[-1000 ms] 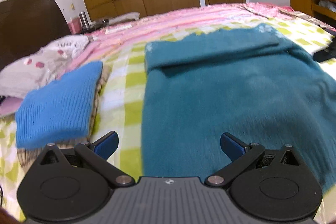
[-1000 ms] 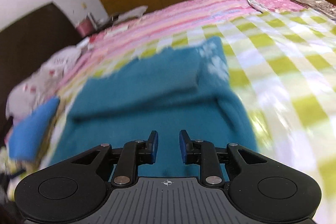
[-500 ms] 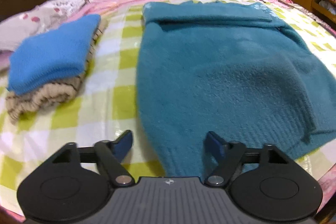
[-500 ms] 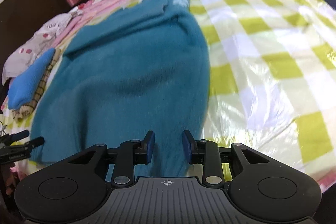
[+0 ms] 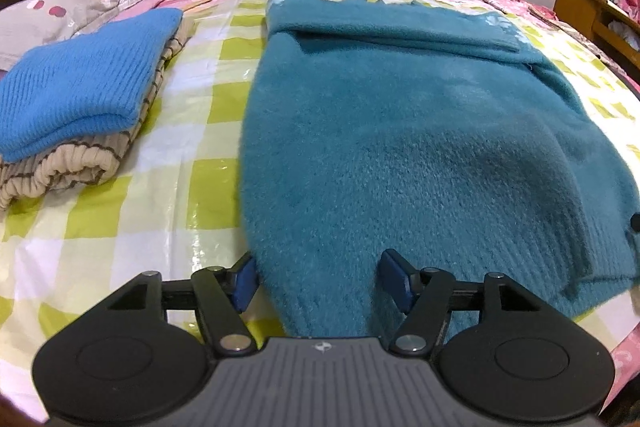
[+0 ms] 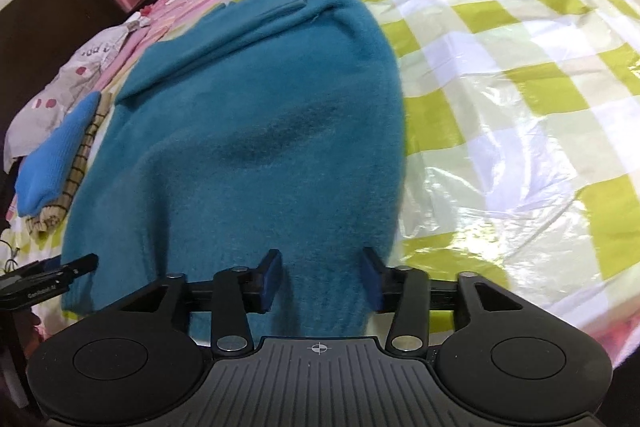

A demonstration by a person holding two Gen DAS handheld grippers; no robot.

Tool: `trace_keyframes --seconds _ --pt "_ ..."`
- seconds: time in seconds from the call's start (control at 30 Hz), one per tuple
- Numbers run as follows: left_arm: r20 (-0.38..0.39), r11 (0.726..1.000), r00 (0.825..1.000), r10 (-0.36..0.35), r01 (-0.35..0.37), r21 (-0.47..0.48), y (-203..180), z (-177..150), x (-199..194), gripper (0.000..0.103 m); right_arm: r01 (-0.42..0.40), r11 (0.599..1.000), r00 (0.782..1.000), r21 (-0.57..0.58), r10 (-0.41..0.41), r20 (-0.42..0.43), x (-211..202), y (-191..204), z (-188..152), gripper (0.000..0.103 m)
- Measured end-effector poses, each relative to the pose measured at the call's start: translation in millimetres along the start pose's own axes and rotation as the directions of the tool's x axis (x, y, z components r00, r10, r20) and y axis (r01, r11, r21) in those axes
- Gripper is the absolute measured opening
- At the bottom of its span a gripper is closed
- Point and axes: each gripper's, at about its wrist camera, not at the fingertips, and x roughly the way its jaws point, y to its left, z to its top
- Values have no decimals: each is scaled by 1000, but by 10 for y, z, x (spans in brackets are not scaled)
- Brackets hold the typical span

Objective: Fold small clothes

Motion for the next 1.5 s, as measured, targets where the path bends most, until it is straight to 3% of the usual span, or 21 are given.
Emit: trace_keyframes --seconds 0.03,0.07,0.17,0.2,0.27,0.43,0.6,0.7,0.77,0.83,0.93,1.0,1.1,1.13,1.17,1.23,1.27,1.4,1.5 --pt "-1 1000 1000 -1 1 -5 -3 6 0 65 12 1000 1000 -27 -12 2 18 34 -11 49" --pt "-1 1000 1000 -8 8 -5 -9 7 -12 54 26 998 1000 -53 -26 4 23 61 -20 42" --pt "-1 1000 1000 -22 22 18 -45 -5 -88 35 44 995 999 -90 -44 1 -30 45 -22 13" --pt "-4 999 1000 -19 19 32 -59 -10 -117 25 32 996 999 -83 -33 -6 -79 -1 -19 11" --pt "-25 999 999 -35 36 38 -42 -26 -195 18 44 994 999 -101 -44 2 -199 -58 -19 9" --pt "-49 999 998 -32 33 27 56 -91 -361 18 35 994 999 -103 -31 45 -569 -199 -28 7" --pt "-58 994 996 -74 69 -79 208 -64 -281 22 38 994 999 -100 -39 -8 -305 -175 -67 11" --pt "-28 994 998 -64 62 -86 262 -70 -347 40 25 997 1000 -70 -26 -12 -297 -214 -84 17" --pt "7 994 998 -60 60 -90 287 -57 -375 57 10 998 1000 -59 -10 -5 -334 -241 -74 30" --pt "31 991 997 -66 69 -111 299 -20 -346 63 -7 999 1000 -52 7 4 -325 -247 -49 38" --pt "26 991 998 -64 67 -118 241 34 -200 64 -16 999 1000 -39 16 0 -208 -229 -18 40" --pt "0 994 999 -47 47 -98 183 35 -75 63 -18 999 1000 -27 18 -11 -137 -234 -10 40" --pt "-14 996 999 -49 48 -80 117 -10 -33 40 -23 999 1000 -24 23 -6 -113 -243 -51 41" --pt "-18 994 997 -71 69 -80 108 -17 -56 26 -31 999 1000 -33 31 -6 -122 -243 -56 36" --pt "-22 993 996 -86 84 -86 106 -18 -80 22 -46 999 999 -27 45 -9 -128 -262 -61 23" --pt "-28 990 994 -101 98 -101 125 -7 -115 17 -110 993 994 35 110 -11 -131 -375 -69 12" --pt "-28 985 992 -121 117 -126 153 -3 -144 16 -143 987 990 68 144 -7 -142 -421 -66 11" --pt "16 936 967 -256 252 -247 274 38 -319 15 -325 928 945 184 312 95 -353 -621 -94 10" --pt "85 890 936 -340 350 -291 306 157 -434 15 -455 852 889 258 417 190 -489 -688 -112 10"
